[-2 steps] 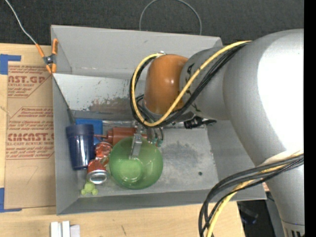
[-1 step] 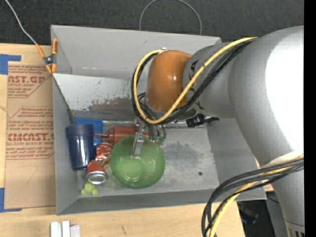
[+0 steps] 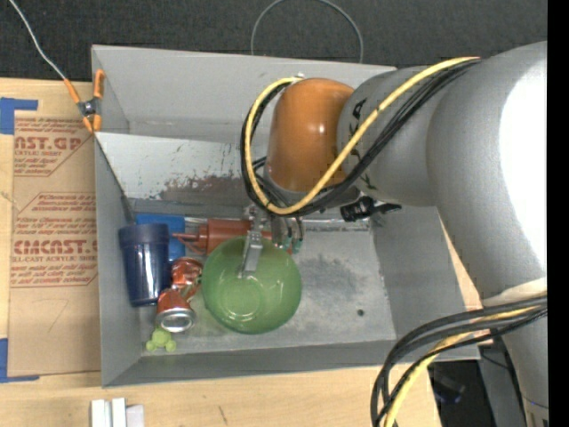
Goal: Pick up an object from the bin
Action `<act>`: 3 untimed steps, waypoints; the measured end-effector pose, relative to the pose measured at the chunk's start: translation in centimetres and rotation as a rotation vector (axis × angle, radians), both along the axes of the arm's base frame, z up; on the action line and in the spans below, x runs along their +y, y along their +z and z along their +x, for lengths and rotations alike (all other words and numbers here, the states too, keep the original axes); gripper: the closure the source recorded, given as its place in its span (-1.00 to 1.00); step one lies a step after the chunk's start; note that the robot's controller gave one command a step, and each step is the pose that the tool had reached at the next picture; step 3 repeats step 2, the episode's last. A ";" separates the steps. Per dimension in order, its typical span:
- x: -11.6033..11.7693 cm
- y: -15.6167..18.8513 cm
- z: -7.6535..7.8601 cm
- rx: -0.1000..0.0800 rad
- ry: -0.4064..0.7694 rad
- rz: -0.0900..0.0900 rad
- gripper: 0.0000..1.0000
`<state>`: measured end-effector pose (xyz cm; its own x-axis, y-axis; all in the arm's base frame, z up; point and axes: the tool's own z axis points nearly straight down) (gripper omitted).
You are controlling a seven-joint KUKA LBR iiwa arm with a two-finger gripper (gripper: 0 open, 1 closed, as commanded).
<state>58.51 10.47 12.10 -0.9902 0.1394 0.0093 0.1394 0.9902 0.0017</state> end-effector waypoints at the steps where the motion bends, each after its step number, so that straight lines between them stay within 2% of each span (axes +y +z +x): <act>1: 0.0 2.2 0.2 -0.007 0.001 0.001 1.00; 3: 0.1 3.4 0.3 -0.012 0.001 0.002 1.00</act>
Offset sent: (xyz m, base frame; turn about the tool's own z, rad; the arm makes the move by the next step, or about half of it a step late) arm 0.0001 0.0000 0.0210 0.0000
